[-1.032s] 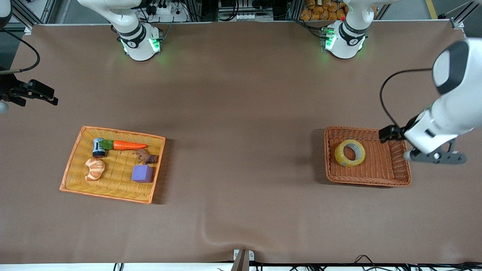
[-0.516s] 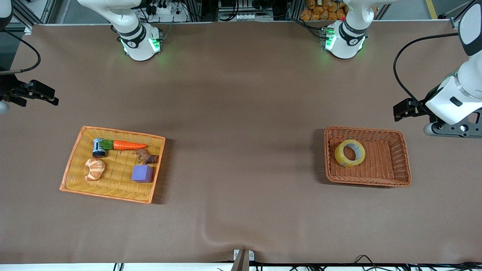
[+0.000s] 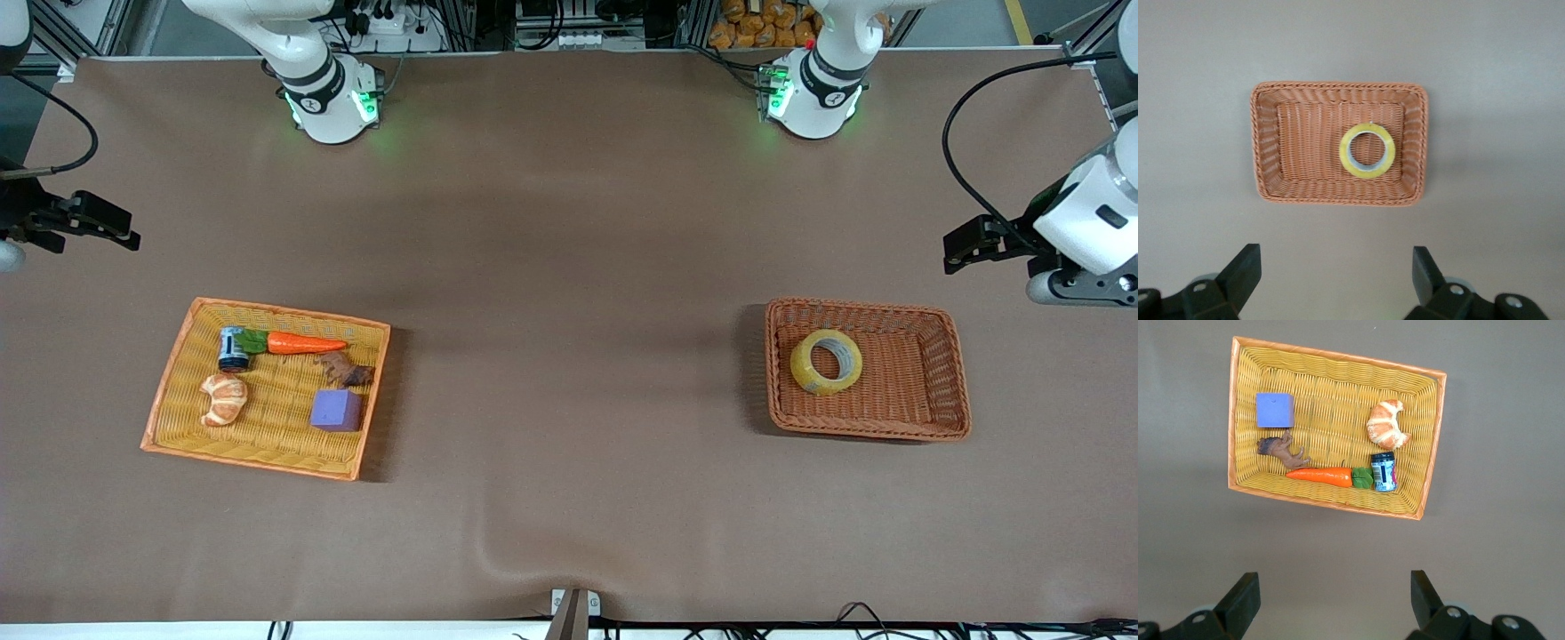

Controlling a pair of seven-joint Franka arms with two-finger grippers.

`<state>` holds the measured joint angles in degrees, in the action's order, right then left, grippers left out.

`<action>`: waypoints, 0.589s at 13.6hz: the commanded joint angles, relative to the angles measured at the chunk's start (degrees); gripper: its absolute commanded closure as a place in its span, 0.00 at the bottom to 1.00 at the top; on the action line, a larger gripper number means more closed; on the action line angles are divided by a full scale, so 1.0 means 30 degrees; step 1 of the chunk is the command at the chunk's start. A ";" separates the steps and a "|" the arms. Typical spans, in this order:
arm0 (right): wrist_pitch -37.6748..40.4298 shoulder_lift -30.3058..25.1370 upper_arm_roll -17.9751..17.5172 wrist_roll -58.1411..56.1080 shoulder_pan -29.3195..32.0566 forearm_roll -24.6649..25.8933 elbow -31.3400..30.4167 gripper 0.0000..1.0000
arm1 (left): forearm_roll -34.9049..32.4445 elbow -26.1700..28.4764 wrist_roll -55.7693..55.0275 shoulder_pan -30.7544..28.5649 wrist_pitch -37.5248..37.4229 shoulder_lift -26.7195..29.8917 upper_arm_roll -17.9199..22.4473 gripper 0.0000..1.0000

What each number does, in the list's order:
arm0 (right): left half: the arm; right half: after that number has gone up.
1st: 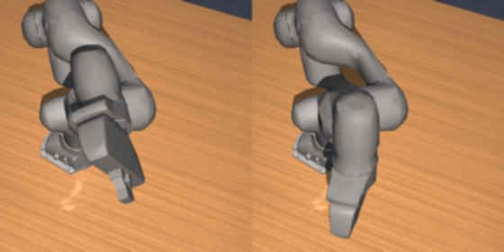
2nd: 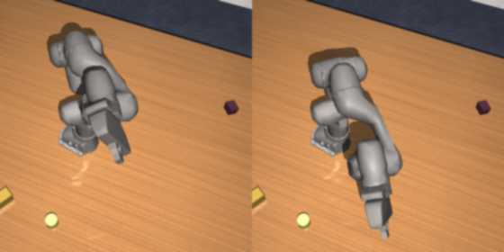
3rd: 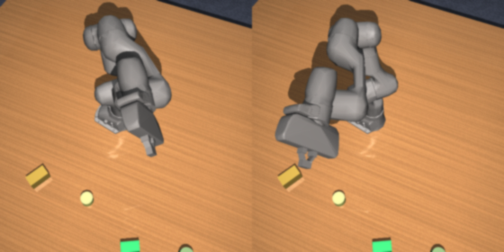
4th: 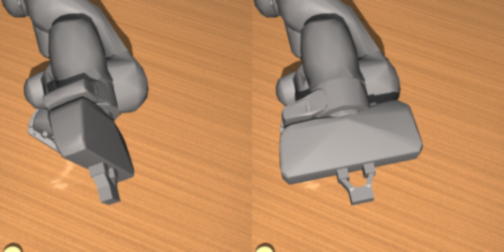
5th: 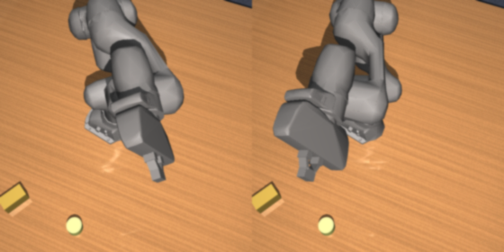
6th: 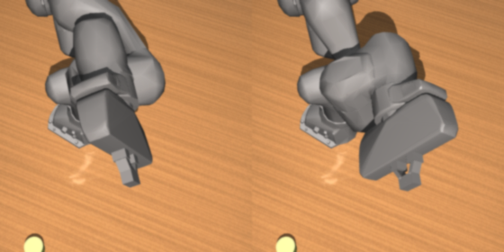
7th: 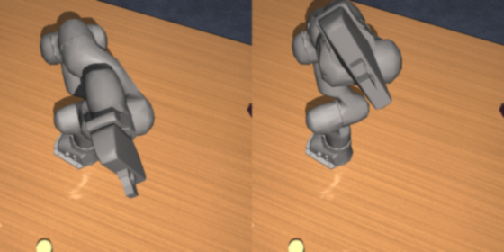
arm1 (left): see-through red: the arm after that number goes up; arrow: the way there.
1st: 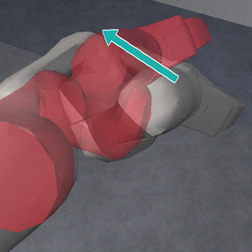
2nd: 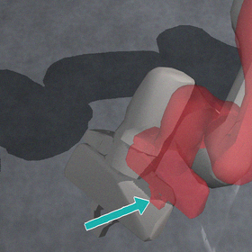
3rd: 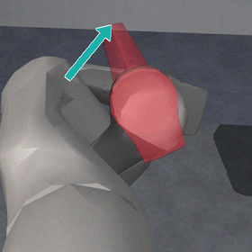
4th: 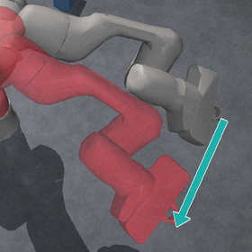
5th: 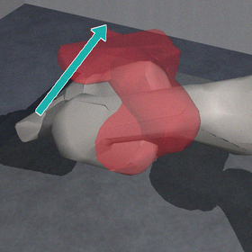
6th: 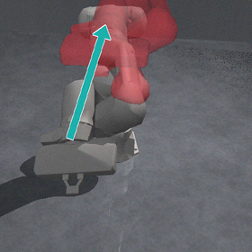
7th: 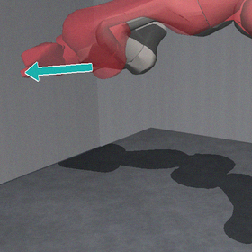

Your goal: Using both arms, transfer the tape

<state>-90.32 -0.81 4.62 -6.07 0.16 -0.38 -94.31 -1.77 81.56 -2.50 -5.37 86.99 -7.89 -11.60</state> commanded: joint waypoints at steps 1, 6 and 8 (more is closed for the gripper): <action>0.0196 0.0125 0.0072 -0.0146 -0.0199 0.0040 0.0235 0.00 | 0.0793 0.0993 0.0131 -0.0231 0.0735 0.0987 0.0088 0.00; 0.0255 0.0125 0.0072 -0.0030 -0.0199 0.0040 0.0235 0.00 | 0.0735 0.2022 -0.0190 0.1147 0.1444 0.2012 0.1230 0.00; 0.0255 0.0125 0.0043 -0.0029 -0.0199 0.0040 0.0235 0.00 | 0.0735 0.2754 -0.0250 0.1292 0.1444 0.2510 0.1230 0.00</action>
<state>-90.21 -0.80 4.56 -6.08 0.11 -0.38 -94.31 -0.52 85.70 -2.65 -2.39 90.09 -3.71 -8.84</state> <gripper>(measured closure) 0.000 0.000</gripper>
